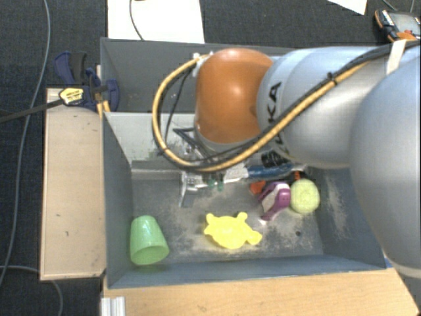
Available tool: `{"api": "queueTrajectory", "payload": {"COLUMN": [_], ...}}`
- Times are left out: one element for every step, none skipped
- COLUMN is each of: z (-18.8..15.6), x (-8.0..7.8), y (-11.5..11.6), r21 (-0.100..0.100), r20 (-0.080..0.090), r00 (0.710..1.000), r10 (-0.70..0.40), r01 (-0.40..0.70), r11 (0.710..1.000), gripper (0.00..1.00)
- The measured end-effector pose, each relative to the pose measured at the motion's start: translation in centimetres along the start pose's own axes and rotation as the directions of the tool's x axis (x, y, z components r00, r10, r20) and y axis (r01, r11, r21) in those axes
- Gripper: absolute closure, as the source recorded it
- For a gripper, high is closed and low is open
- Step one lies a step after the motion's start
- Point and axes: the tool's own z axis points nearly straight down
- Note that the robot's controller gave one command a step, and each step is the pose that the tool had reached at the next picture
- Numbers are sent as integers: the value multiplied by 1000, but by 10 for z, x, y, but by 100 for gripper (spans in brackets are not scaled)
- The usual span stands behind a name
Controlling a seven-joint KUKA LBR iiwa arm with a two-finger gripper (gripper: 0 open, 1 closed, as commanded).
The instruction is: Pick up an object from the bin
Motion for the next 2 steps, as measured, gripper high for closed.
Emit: {"api": "queueTrajectory", "payload": {"z": [-21,-42], "x": [30,-15], "y": [41,1], "r21": [-12,1], "r20": [12,7], "r00": [952,999], "r10": [-306,-31], "r01": [306,31], "r11": [952,1000], "gripper": [0,0]}}
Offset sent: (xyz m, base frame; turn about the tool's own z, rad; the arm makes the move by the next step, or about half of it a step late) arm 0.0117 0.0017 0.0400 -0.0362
